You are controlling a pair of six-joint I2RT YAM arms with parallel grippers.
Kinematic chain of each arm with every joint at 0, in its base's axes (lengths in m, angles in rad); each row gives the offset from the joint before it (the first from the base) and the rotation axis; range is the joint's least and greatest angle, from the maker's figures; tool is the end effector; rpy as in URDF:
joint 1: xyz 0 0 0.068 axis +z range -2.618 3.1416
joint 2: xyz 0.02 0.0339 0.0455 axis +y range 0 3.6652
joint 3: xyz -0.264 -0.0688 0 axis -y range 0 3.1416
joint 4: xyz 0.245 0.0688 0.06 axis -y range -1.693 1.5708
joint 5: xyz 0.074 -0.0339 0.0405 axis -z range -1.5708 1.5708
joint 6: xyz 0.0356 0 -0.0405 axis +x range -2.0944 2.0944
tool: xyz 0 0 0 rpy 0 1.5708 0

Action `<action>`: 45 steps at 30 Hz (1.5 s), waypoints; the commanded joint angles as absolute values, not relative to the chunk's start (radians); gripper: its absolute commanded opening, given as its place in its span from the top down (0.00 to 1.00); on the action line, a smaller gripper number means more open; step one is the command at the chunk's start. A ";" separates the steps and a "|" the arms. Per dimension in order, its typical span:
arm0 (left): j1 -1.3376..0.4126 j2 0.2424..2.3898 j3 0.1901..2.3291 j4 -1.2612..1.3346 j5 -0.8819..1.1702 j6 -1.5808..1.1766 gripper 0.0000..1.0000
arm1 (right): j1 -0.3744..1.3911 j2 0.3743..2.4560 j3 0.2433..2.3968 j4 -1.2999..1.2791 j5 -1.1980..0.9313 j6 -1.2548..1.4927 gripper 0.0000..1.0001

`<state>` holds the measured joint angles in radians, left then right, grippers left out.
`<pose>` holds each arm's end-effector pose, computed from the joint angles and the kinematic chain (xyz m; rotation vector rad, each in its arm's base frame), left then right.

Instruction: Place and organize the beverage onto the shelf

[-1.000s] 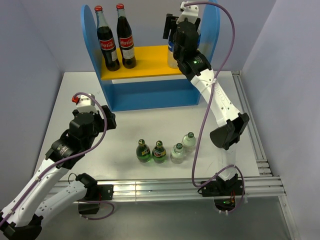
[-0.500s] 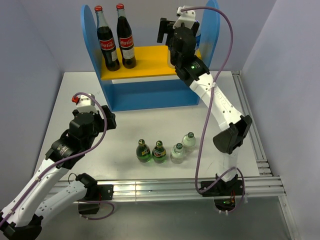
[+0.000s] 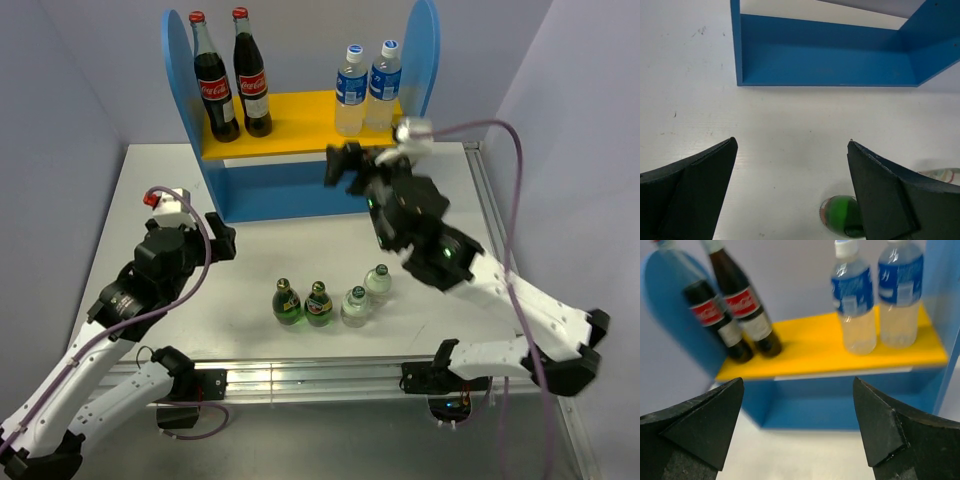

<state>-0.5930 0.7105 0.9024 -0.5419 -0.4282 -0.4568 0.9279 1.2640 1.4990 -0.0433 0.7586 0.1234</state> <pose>0.1317 -0.0709 0.3548 -0.1572 1.8930 -0.3049 0.1770 0.1955 0.4996 0.0692 1.4393 0.3421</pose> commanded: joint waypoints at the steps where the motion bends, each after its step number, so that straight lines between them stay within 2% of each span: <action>1: -0.610 0.698 0.902 -0.502 -0.364 -0.437 0.01 | 1.026 1.086 1.267 -0.041 0.848 0.280 0.05; 5: -0.754 0.761 0.945 -0.538 -0.481 -0.503 0.04 | 1.150 0.956 1.096 -0.181 0.952 0.469 0.05; 7: -0.843 0.788 0.985 -0.560 -0.668 -0.567 0.05 | 1.218 0.907 1.018 -0.273 1.015 0.526 0.05; 11: -1.237 0.833 1.032 -0.682 -0.995 -0.745 0.04 | 1.290 0.859 0.930 -0.434 1.049 0.733 0.05; 13: -1.357 0.867 1.048 -0.777 -1.159 -0.950 0.04 | 1.327 0.830 0.896 -0.526 1.055 0.790 0.06; 14: -1.462 0.877 1.052 -0.905 -1.201 -1.027 0.03 | 1.339 0.816 0.885 -0.550 1.064 0.834 0.06; 15: -1.510 0.906 1.060 -0.963 -1.228 -1.187 0.03 | 1.351 0.792 0.873 -0.590 1.071 0.853 0.06; 20: -1.727 1.073 1.089 -1.213 -1.291 -1.539 0.03 | 1.391 0.720 0.821 -0.678 1.083 0.926 0.06; 21: -1.750 1.162 1.118 -1.373 -1.301 -1.739 0.01 | 1.393 0.712 0.815 -0.699 1.089 0.931 0.07; 26: -1.781 1.304 1.115 -1.373 -1.321 -1.824 0.01 | 1.397 0.652 0.789 -0.723 1.091 0.928 0.07; 31: -1.738 1.299 1.026 -1.345 -1.321 -1.910 0.01 | 1.397 0.604 0.755 -0.744 1.089 0.931 0.06; 36: -1.648 1.249 0.916 -0.927 -1.290 -1.498 0.01 | 1.397 0.551 0.721 -0.768 1.095 0.945 0.06; 42: -1.552 1.175 0.770 -0.520 -1.243 -1.179 0.01 | 1.397 0.526 0.710 -0.791 1.095 0.960 0.06; 45: -1.513 1.146 0.721 -0.399 -1.224 -1.071 0.01 | 1.397 0.526 0.706 -0.801 1.098 0.971 0.07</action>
